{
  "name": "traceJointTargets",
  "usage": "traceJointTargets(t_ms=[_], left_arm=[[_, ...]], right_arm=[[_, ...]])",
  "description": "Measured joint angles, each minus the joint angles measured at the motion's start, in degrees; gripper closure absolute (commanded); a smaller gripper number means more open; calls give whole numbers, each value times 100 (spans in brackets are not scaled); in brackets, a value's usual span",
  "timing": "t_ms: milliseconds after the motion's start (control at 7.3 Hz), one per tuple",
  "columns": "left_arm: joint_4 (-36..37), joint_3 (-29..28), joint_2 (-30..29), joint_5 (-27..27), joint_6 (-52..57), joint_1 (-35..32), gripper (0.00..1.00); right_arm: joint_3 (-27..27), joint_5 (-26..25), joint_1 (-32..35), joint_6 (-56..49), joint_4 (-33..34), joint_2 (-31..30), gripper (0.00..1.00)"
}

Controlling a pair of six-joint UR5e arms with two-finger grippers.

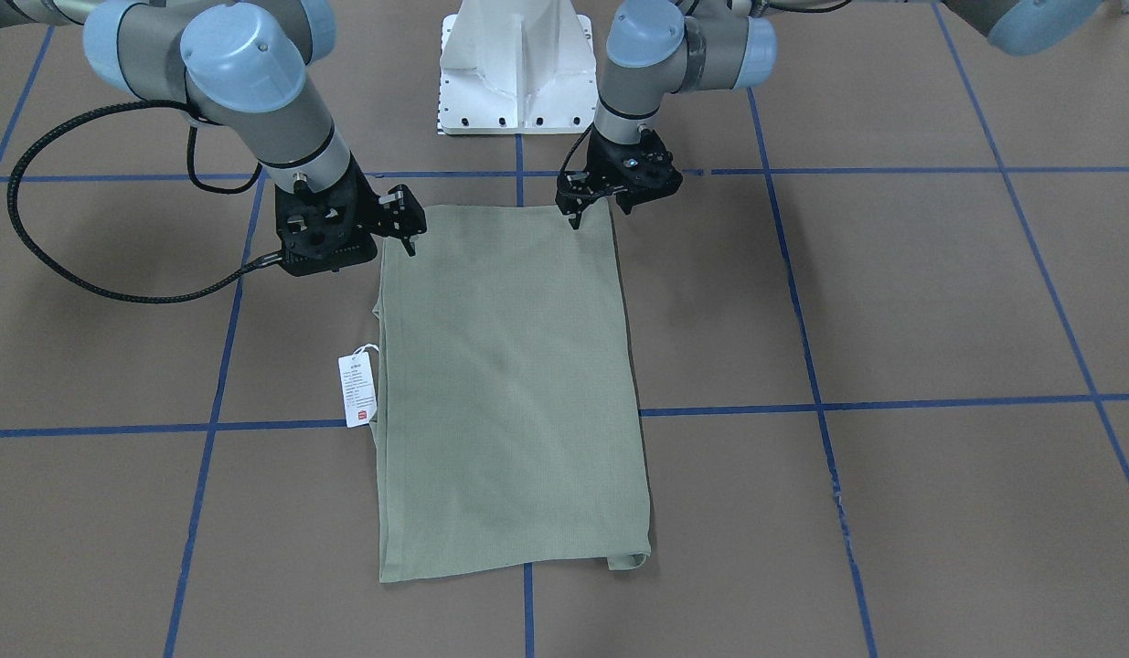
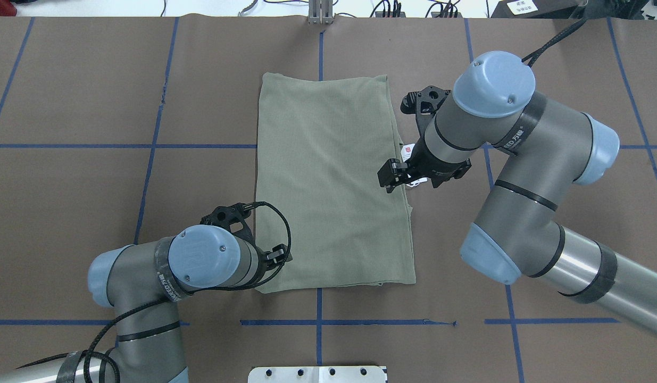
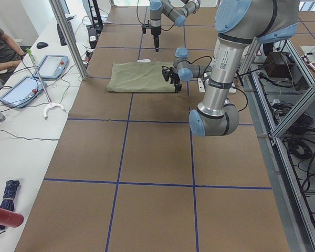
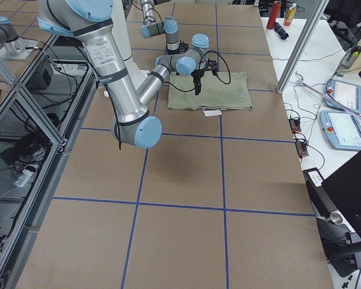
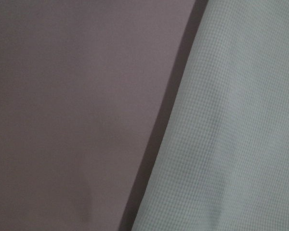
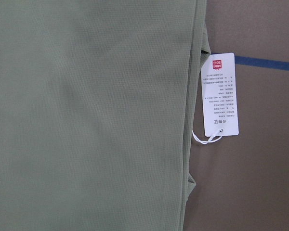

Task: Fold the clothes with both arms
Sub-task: 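Move the right gripper to the tag edge while the left gripper lowers near the shirt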

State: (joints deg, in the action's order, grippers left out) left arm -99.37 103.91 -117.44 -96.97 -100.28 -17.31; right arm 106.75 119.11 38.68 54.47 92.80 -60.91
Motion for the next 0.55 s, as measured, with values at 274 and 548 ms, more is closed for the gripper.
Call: traceJointTargets(t_ms=[274,548], left_arm=[[95,-32,-75,-13,2,30,30],[177,-43,-129,-28,13,44,32]], right_arm=[[-14,-1,-11,-6,-6,2,0],[-30,-2,-17,-7,-7,14,0]])
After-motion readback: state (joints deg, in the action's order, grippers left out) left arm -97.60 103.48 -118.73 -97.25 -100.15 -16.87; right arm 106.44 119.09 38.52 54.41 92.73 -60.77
